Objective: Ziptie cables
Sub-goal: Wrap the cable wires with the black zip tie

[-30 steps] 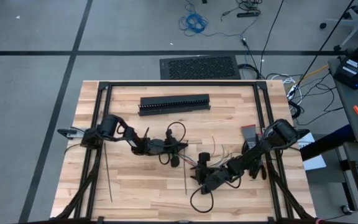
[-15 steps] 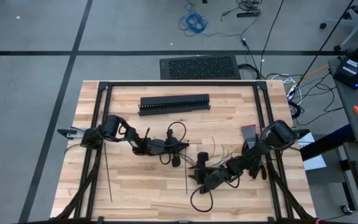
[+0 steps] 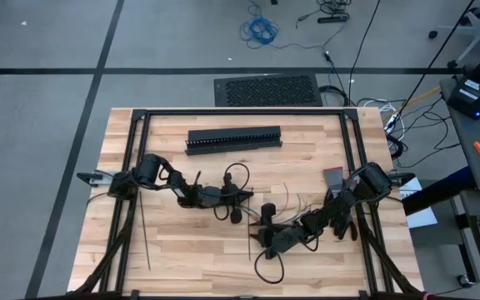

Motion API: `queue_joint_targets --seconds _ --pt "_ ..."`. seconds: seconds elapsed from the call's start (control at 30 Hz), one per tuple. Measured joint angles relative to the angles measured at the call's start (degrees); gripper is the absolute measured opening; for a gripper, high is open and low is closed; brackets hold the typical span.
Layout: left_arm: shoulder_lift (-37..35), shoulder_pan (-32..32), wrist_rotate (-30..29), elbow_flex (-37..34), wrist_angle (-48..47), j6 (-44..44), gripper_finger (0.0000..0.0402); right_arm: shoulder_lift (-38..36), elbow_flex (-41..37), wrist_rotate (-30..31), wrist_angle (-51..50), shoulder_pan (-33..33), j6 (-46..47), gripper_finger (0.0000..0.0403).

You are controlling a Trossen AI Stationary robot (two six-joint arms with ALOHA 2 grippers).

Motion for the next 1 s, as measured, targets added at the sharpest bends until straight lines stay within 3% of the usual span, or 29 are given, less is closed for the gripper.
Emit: queue_joint_targets --seconds 0.53,1.0 --pt "0.02 0.00 -0.13 -0.02 -0.01 0.06 0.0000 -0.35 0.13 1.96 -4.48 0.90 -3.21 0.0160" --pt "0.02 0.00 -0.63 -0.04 -0.04 -0.01 0.0000 0.03 -0.37 0.87 -1.58 -0.24 4.27 0.0160"
